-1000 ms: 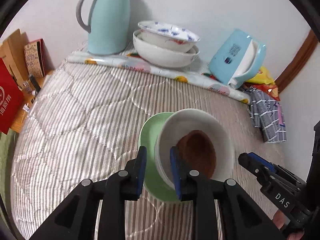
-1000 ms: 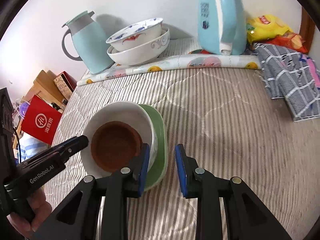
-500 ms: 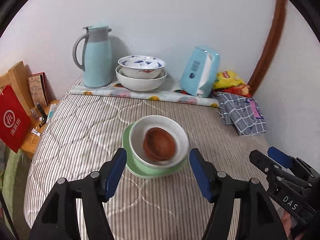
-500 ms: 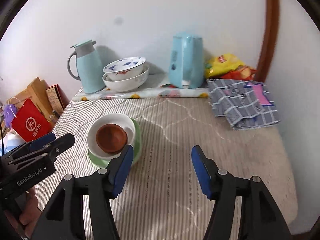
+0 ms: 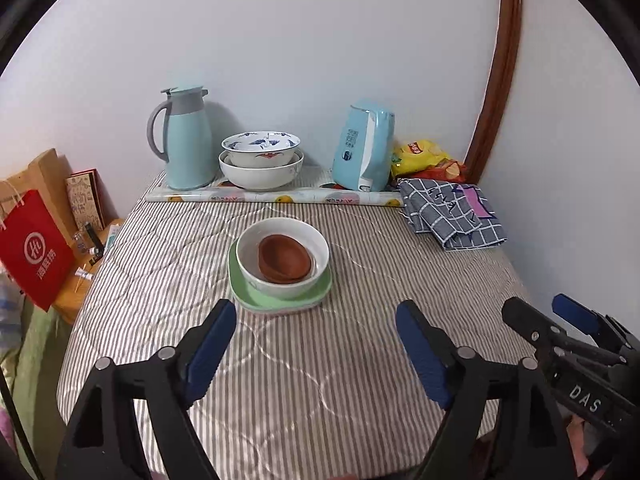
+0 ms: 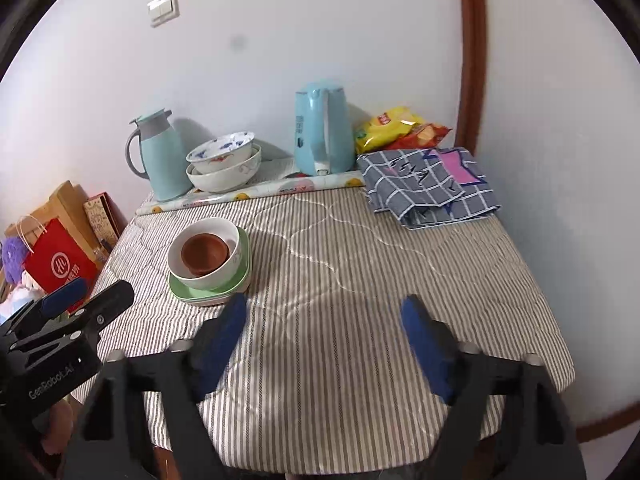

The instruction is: Organize plates and bowls

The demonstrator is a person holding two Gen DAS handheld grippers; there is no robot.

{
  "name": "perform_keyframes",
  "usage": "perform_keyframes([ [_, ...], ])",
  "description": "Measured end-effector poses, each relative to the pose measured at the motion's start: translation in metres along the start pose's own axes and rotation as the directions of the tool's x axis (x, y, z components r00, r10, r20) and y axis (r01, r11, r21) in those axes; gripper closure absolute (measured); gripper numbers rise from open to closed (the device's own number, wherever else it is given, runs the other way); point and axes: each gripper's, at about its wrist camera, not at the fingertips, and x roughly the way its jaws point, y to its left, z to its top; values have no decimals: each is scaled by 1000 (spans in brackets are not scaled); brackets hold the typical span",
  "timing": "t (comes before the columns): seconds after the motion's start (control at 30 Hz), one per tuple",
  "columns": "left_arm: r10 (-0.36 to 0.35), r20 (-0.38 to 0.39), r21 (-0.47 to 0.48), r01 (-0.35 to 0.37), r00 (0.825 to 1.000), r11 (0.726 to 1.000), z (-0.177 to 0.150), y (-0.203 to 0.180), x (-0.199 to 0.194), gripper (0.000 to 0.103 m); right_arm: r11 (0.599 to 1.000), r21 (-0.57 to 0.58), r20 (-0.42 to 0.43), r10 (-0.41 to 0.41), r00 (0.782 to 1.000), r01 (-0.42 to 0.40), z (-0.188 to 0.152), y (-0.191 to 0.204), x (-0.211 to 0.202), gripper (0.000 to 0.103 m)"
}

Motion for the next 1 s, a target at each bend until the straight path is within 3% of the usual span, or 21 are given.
perform_keyframes([
  [0.43,37,60,34,-39,998,999,-19,-18,-44,16,999,-23,58,-29,998,30,-27,-13,-52,11],
  [1.0,16,63,41,-19,998,999,-29,-21,-52,16,998,-39,62,-48,997,51,-35,-11,-67,11],
])
